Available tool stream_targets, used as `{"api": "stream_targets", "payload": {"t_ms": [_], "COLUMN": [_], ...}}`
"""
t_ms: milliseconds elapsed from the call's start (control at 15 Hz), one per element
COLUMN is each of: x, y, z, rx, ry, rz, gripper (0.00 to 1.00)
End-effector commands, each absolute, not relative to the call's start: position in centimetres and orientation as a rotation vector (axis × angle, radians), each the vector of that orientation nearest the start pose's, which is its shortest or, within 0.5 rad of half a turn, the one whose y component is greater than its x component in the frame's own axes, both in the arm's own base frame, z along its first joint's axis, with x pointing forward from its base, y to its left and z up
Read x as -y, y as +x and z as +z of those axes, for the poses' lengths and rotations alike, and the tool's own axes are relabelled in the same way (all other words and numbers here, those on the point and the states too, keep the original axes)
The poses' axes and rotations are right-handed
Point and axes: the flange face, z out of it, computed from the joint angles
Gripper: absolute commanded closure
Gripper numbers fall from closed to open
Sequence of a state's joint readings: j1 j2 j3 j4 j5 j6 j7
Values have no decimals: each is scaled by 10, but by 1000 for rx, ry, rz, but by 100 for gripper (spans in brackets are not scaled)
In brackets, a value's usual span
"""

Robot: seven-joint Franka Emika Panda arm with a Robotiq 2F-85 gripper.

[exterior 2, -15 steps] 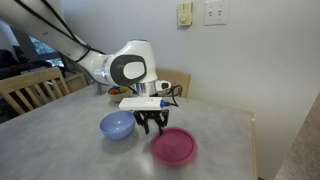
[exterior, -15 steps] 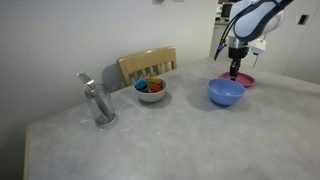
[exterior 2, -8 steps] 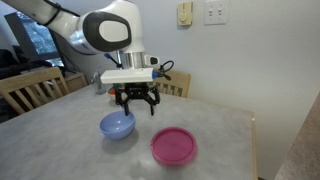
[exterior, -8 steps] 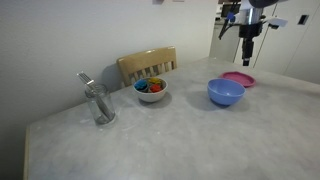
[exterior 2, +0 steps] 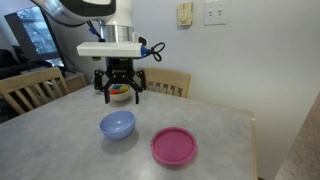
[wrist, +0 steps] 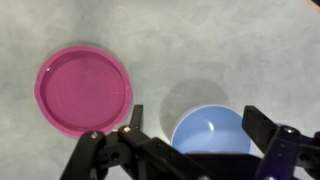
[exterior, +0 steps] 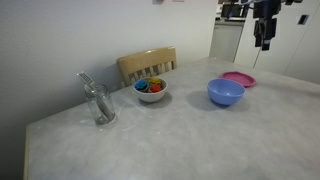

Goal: Remove the pink lid from the blue bowl

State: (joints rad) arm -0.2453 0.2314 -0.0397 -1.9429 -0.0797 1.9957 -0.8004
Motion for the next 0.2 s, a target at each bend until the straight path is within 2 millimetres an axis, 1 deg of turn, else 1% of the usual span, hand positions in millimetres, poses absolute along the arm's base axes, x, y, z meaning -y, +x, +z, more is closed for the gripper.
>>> {"api": "stream_targets", "payload": {"t_ms": [0, 67, 133], "x": [169, 169, 168], "y": [550, 555, 553], "z": [361, 356, 357], "rx": [877, 857, 860], "ry": [-2909, -2957, -2946], "rz": [329, 326, 332], "gripper": [0, 0, 0]}}
